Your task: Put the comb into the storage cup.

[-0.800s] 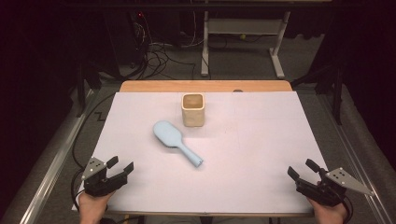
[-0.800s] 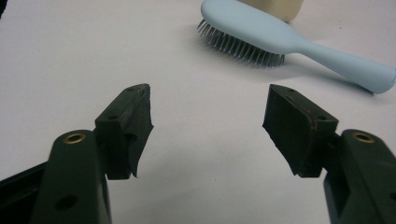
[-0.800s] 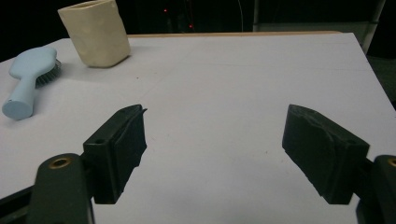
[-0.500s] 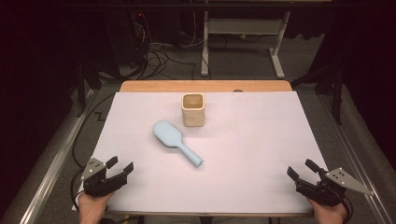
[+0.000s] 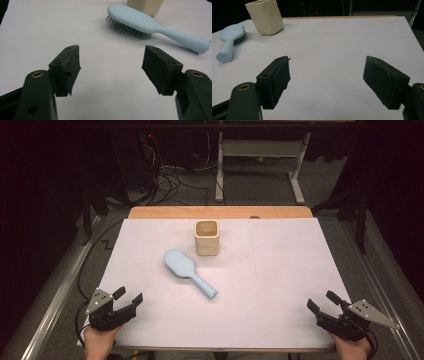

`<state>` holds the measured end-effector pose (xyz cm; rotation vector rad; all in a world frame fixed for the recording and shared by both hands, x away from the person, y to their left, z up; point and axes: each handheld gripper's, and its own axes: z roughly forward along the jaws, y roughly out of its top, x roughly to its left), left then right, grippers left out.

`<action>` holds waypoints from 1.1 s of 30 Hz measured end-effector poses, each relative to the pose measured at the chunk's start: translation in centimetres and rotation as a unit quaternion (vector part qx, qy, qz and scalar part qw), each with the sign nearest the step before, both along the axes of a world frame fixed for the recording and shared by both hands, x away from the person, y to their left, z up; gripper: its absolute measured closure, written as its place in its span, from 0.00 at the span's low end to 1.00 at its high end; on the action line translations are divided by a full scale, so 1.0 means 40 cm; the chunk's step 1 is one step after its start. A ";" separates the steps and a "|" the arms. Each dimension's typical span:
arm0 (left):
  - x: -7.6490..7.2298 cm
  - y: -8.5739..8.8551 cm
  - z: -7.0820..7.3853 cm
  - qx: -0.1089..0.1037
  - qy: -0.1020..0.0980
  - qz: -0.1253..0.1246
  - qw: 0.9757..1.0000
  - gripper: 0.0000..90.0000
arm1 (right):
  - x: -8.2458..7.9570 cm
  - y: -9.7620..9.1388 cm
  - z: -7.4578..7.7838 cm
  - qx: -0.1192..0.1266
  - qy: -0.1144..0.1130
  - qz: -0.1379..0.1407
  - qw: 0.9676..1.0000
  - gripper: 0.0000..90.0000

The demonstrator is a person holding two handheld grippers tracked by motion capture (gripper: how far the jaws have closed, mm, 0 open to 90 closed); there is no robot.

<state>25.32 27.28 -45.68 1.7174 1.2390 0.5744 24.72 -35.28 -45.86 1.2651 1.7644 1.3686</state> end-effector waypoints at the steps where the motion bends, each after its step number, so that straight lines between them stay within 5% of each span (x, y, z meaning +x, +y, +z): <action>1: 0.000 0.000 0.000 0.000 0.000 0.000 1.000 0.35 | 0.000 0.000 0.000 0.000 0.000 0.000 1.000 0.24; 33: 0.015 -0.032 0.013 -0.010 -0.010 -0.013 1.000 0.36 | 0.004 0.005 -0.001 -0.006 0.001 0.008 1.000 0.24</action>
